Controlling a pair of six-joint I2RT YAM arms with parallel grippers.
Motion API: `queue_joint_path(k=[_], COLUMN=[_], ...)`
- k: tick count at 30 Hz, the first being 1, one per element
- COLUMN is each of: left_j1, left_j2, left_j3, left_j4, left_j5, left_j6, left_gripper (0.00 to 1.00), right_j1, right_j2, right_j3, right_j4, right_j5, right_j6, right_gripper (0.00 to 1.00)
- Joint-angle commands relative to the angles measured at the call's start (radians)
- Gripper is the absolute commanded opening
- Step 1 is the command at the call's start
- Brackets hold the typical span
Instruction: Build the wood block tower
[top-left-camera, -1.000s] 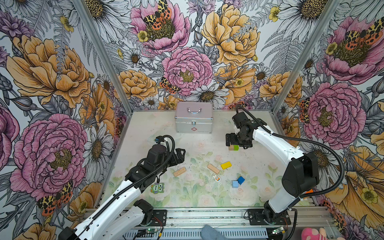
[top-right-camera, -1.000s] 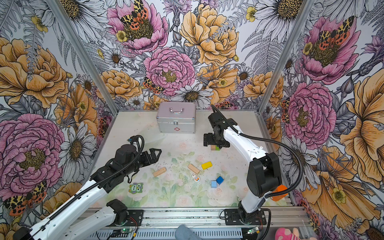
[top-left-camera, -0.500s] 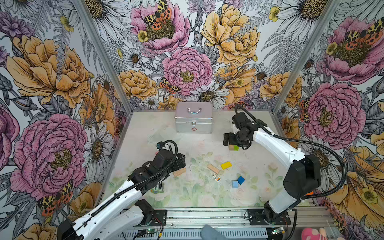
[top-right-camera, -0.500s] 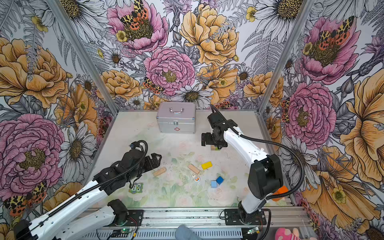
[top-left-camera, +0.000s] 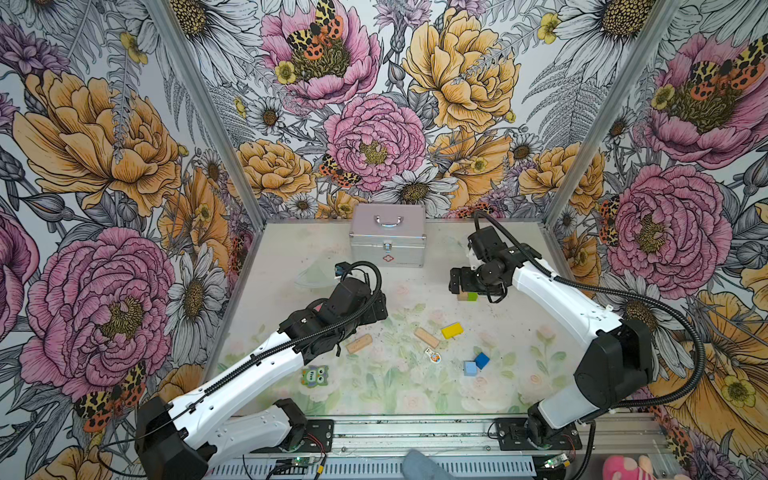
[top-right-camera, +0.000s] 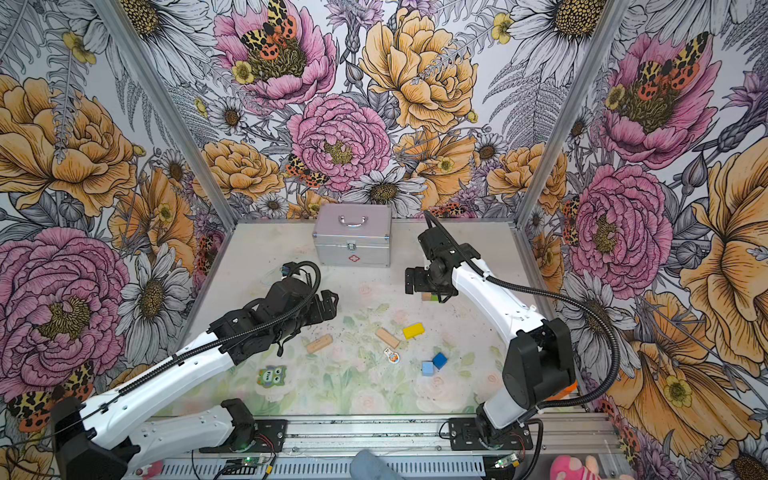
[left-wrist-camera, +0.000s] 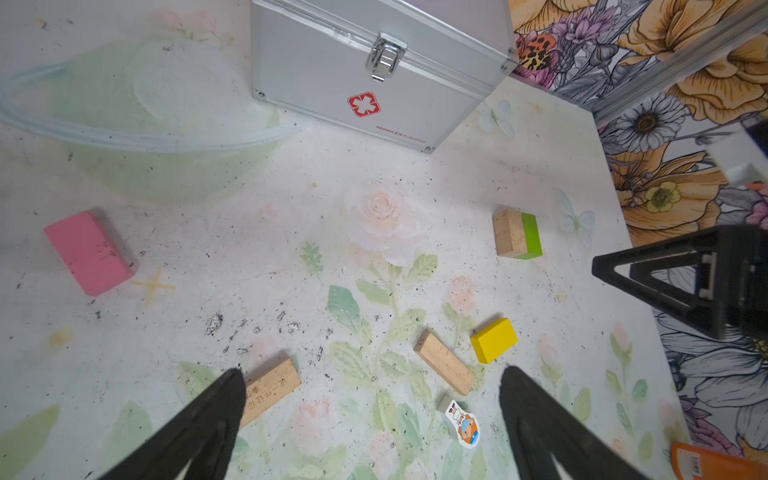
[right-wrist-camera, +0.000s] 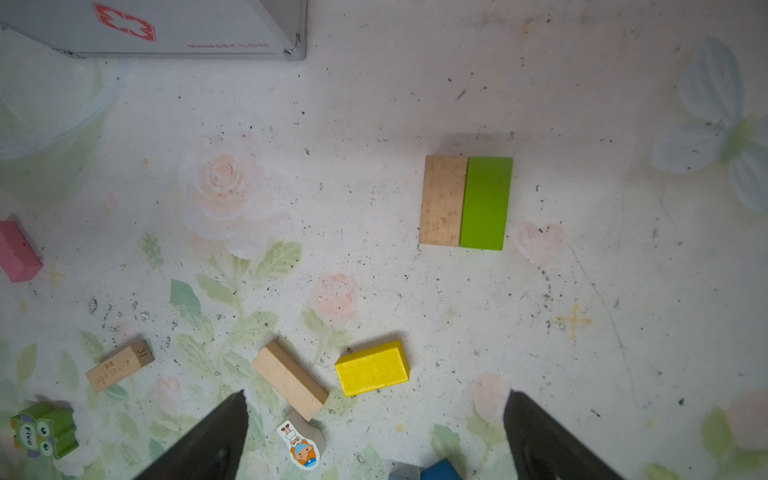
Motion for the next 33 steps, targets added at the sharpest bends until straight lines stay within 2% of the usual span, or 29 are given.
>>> queue_joint_path(k=[1, 8, 11, 18, 26, 30, 33], left_j1=[-0.065, -0.23, -0.272, -0.281, -0.247, -0.229, -0.209], left_j2=[0.035, -0.017, -0.076, -0.184, -0.206, -0.22, -0.234], left_j3=[0.008, -0.1, -0.134, -0.2, -0.262, -0.266, -0.257], left_j4=[0.023, 0.122, 0.127, 0.127, 0.148, 0.15, 0.143], left_j5=[-0.108, -0.231, -0.263, -0.246, -0.197, -0.179, -0.156], left_j6=[0.072, 0.066, 0.033, 0.04, 0.086, 0.09, 0.105], left_gripper=[0.97, 0.97, 0.97, 0.98, 0.99, 0.99, 0.99], right_j1=[0.009, 0.024, 0.031, 0.063, 0.079, 0.092, 0.11], right_j2=[-0.046, -0.214, -0.262, -0.308, -0.281, -0.282, -0.282], right_j3=[-0.076, -0.234, -0.26, -0.301, -0.243, -0.227, -0.235], right_j4=[0.031, 0.123, 0.125, 0.119, 0.032, 0.019, 0.023], right_j5=[0.068, 0.13, 0.117, 0.108, 0.141, 0.14, 0.15], right_j6=[-0.023, 0.008, 0.045, 0.115, 0.167, 0.168, 0.181], right_gripper=[0.98, 1.0, 0.99, 0.99, 0.98, 0.88, 0.87])
